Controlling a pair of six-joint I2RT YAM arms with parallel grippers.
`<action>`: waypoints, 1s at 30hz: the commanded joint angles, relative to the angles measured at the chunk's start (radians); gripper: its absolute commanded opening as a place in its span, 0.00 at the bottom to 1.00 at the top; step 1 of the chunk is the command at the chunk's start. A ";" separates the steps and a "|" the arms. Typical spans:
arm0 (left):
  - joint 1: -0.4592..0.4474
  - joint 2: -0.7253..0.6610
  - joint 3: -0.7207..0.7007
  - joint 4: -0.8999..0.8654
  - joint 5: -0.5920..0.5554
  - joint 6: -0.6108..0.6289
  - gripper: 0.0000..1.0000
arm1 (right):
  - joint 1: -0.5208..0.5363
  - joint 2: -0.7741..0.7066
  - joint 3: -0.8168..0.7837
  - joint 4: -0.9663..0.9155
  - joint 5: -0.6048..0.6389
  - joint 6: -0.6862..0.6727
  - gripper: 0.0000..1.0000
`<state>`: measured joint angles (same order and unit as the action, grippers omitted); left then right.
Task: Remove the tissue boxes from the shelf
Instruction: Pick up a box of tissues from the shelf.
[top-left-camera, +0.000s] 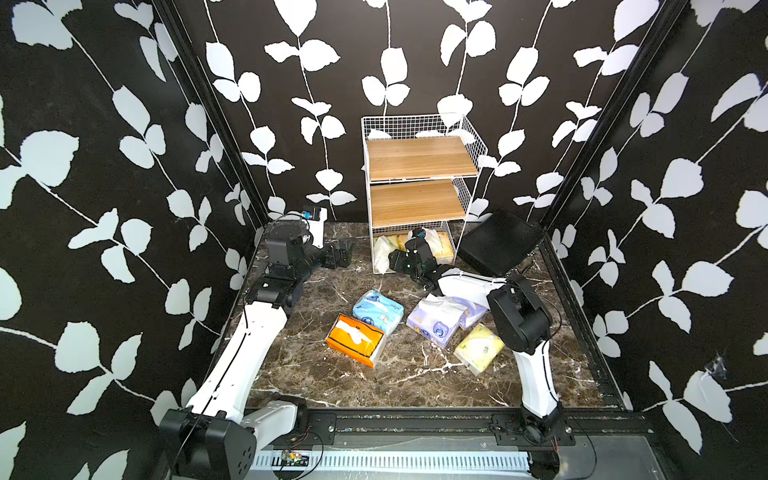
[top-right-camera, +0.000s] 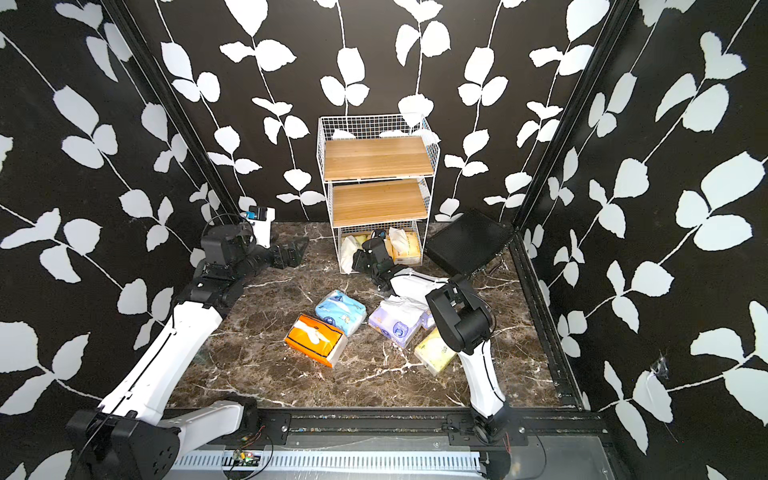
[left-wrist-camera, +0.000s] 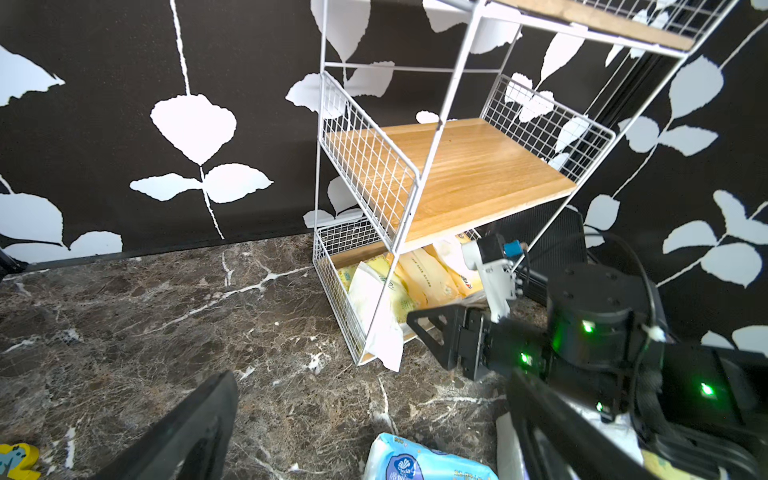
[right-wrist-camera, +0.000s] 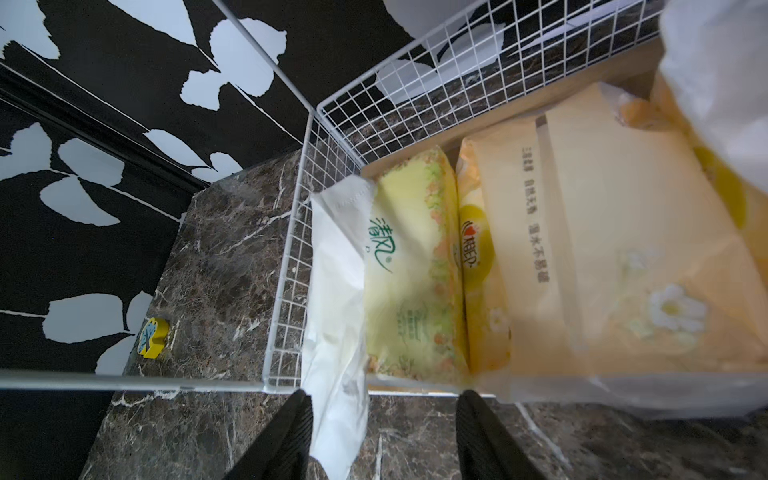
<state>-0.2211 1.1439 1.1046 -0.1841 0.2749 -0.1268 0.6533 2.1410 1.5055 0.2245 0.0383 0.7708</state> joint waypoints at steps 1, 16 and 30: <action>-0.019 -0.027 -0.011 0.004 -0.023 0.041 0.99 | -0.007 0.033 0.072 0.023 -0.006 -0.022 0.57; -0.040 -0.031 -0.007 -0.011 -0.029 0.064 0.99 | -0.033 0.135 0.141 0.037 -0.067 -0.007 0.59; -0.063 -0.041 -0.010 -0.025 -0.037 0.103 0.99 | -0.034 0.102 0.085 0.054 -0.100 -0.034 0.05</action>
<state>-0.2802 1.1290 1.1019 -0.1997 0.2424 -0.0460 0.6205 2.2807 1.6089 0.2512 -0.0460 0.7574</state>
